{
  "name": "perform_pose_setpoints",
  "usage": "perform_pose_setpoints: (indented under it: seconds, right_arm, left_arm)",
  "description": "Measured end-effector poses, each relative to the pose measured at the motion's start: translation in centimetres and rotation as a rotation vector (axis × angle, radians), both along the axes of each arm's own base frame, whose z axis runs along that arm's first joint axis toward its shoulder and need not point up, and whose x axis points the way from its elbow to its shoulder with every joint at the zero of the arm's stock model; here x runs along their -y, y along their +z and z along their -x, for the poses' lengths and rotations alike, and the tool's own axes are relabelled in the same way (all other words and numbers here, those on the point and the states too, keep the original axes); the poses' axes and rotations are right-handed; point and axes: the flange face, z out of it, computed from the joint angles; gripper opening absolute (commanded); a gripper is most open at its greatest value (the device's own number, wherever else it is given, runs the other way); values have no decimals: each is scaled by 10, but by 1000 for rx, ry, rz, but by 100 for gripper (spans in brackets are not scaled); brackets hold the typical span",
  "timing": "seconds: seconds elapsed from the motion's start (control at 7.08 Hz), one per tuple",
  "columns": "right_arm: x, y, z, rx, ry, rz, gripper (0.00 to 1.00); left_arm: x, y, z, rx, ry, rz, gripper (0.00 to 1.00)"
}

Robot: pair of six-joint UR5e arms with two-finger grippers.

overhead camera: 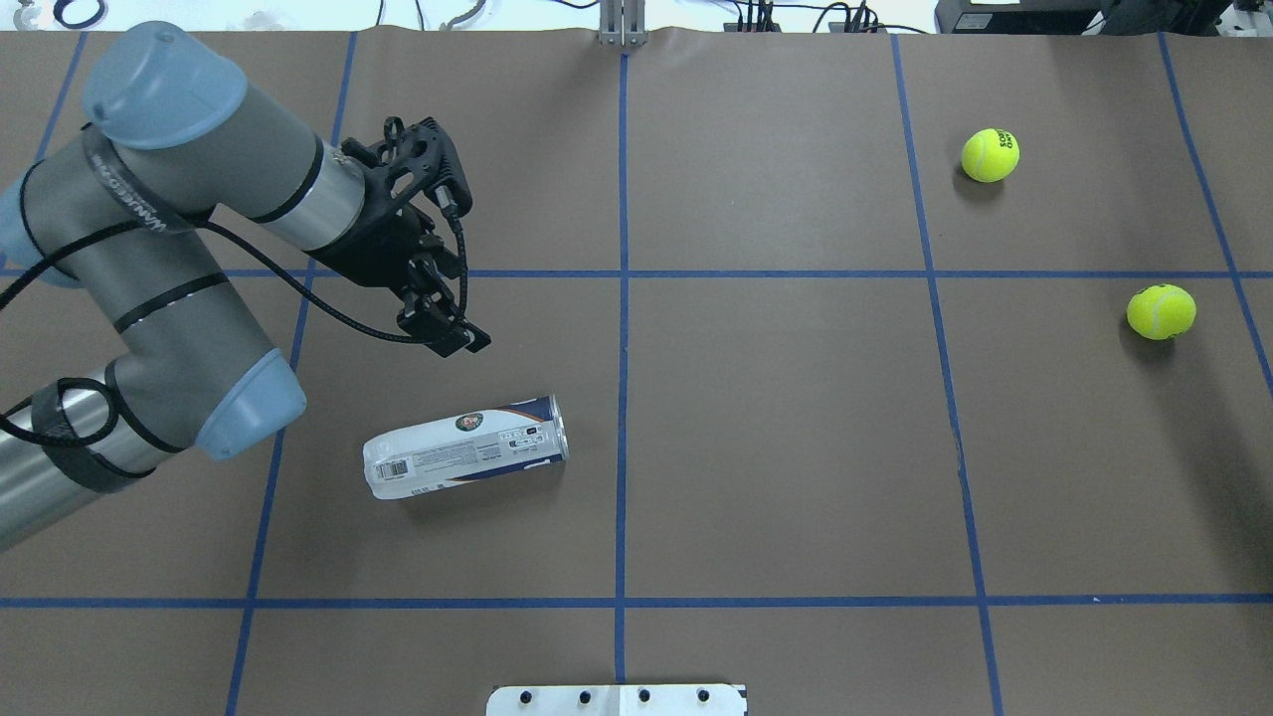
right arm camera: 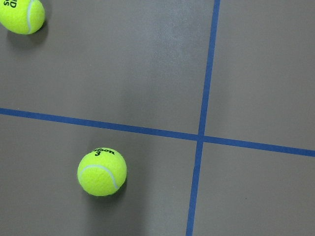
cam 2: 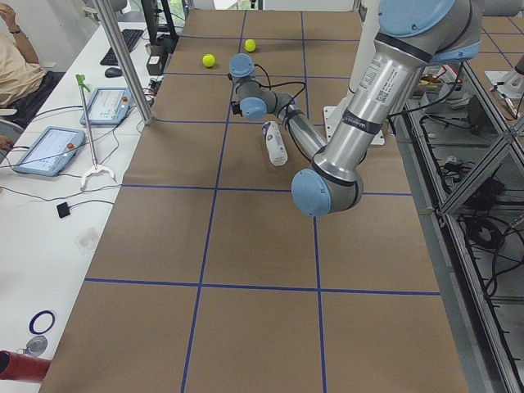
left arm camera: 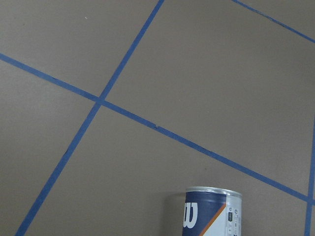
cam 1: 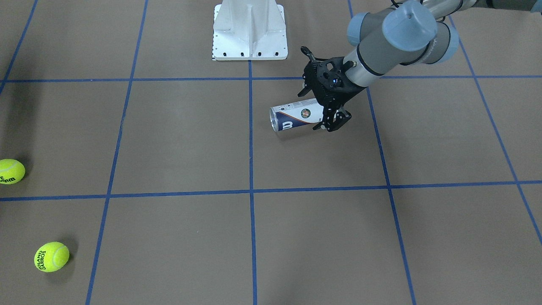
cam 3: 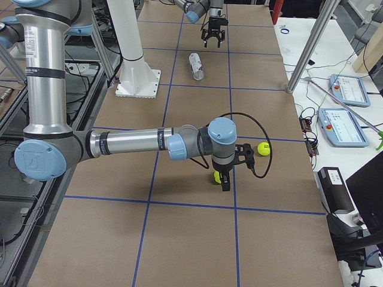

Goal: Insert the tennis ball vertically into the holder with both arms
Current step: 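Move the left gripper down toward the white can lying on its side, then close the left gripper around the middle of the white can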

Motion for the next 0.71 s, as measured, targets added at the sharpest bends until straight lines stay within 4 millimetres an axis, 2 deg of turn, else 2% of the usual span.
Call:
perform_pose_setpoints:
  seconds: [0.28, 0.71]
  right_arm:
    - [0, 0, 0, 0, 0, 0, 100]
    - [0, -1, 0, 2, 1, 0, 100]
  left_arm:
    - [-18, -7, -42, 103, 1, -87, 98]
    - [-56, -12, -97, 243, 4, -156, 98]
